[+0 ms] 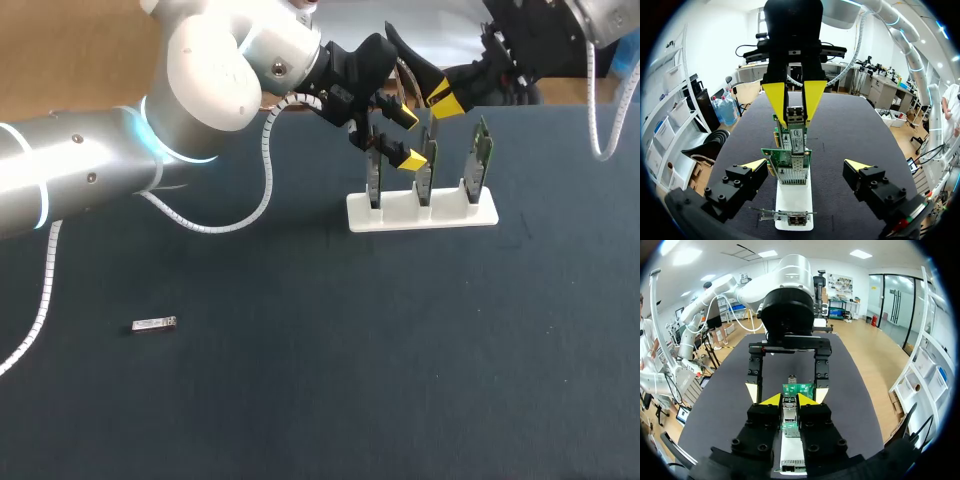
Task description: Pick up the optical module with the left hand, and insert it into the network port with the right hand.
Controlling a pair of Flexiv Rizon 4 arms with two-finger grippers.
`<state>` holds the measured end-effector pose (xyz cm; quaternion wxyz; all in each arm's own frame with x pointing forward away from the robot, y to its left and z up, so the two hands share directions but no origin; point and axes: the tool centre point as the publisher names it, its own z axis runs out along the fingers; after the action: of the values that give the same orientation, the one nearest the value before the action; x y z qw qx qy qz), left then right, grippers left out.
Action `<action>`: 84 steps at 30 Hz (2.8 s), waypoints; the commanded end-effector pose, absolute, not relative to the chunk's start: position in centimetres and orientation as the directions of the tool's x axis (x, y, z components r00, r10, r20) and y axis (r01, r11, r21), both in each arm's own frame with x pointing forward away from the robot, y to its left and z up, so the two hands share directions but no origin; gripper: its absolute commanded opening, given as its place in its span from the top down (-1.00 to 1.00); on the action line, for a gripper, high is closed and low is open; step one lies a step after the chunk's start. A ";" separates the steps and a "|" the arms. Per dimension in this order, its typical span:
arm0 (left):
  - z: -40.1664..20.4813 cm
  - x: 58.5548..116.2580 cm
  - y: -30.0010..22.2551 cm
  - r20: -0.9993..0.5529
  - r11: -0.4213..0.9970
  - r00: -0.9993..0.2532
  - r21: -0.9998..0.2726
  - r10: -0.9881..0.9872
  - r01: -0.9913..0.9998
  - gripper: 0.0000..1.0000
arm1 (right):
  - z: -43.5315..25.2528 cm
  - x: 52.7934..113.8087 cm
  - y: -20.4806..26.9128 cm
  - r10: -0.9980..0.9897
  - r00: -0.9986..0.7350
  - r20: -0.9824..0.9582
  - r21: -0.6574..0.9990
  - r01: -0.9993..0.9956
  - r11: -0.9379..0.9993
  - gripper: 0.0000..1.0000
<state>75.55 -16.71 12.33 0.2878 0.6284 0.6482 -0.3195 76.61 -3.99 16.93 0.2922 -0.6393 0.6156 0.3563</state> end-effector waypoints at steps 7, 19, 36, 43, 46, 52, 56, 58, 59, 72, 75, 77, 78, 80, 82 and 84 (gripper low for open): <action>12.4 75.7 -16.8 -0.772 0.004 -0.045 -0.055 0.634 0.998 -1.00 | 16.9 76.3 -3.7 -0.568 -0.012 -0.823 0.053 -0.997 -0.055 1.00; 12.4 75.7 -16.8 -0.772 0.004 -0.045 -0.055 0.634 0.998 -1.00 | 17.1 76.4 -3.7 -0.577 -0.010 -0.817 0.042 -0.998 -0.043 1.00; 12.4 75.7 -16.8 -0.772 0.004 -0.045 -0.055 0.634 0.998 -1.00 | 16.3 76.4 -3.7 -0.588 -0.019 -0.809 0.059 -0.997 -0.049 1.00; 12.4 75.7 -16.8 -0.772 0.004 -0.045 -0.055 0.634 0.998 -1.00 | 16.4 76.4 -3.7 -0.593 -0.023 -0.805 0.064 -0.997 -0.048 -1.00; 12.4 75.7 -16.8 -0.772 0.004 -0.045 -0.055 0.634 0.998 -1.00 | 16.6 76.4 -3.9 -0.590 -0.025 -0.807 0.064 -0.997 -0.045 -1.00; 12.4 75.7 -16.8 -0.772 0.004 -0.045 -0.055 0.634 0.998 -1.00 | 17.5 76.6 -4.3 -0.562 -0.035 -0.826 0.069 -0.997 -0.039 -1.00; 12.4 75.7 -16.8 -0.772 0.004 -0.045 -0.055 0.634 0.998 -1.00 | 18.1 76.8 -4.5 -0.534 -0.050 -0.844 0.078 -0.996 -0.030 -1.00; 12.4 75.7 -16.8 -0.772 0.004 -0.045 -0.055 0.634 0.998 -1.00 | 18.3 76.8 -4.5 -0.531 -0.051 -0.846 0.078 -0.997 -0.029 -1.00; 12.4 75.7 -16.8 -0.772 0.004 -0.045 -0.055 0.634 0.998 -1.00 | 18.4 76.8 -4.5 -0.530 -0.048 -0.847 0.075 -0.997 -0.029 -1.00; 12.4 75.7 -16.8 -0.772 0.004 -0.045 -0.055 0.634 0.998 -1.00 | 19.0 76.8 -3.9 -0.515 -0.021 -0.857 0.047 -0.998 -0.037 1.00; 12.4 75.7 -16.8 -0.772 0.004 -0.045 -0.055 0.634 0.998 -1.00 | 18.9 76.8 -3.8 -0.520 -0.018 -0.854 0.043 -0.998 -0.037 1.00; 12.4 75.7 -16.8 -0.772 0.004 -0.045 -0.055 0.634 0.998 -1.00 | 18.7 76.9 -3.8 -0.521 -0.022 -0.853 0.046 -0.998 -0.032 1.00; 12.4 75.7 -16.8 -0.772 0.004 -0.045 -0.055 0.634 0.998 -1.00 | 18.7 76.9 -3.8 -0.521 -0.023 -0.853 0.046 -0.998 -0.032 1.00; 12.4 75.7 -16.8 -0.772 0.004 -0.045 -0.055 0.634 0.998 -1.00 | 18.5 76.9 -3.7 -0.530 -0.023 -0.847 0.046 -0.998 -0.030 1.00; 12.4 75.7 -16.8 -0.772 0.004 -0.045 -0.055 0.634 0.998 -1.00 | 18.4 76.8 -3.7 -0.533 -0.024 -0.846 0.048 -0.998 -0.032 1.00; 12.4 75.7 -16.8 -0.772 0.004 -0.045 -0.055 0.634 0.998 -1.00 | 18.3 76.8 -3.6 -0.535 -0.023 -0.844 0.050 -0.998 -0.036 1.00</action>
<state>75.56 -16.71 12.32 0.2878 0.6284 0.6482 -0.3196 76.81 -3.77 18.37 0.3199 -0.6218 0.6155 0.3637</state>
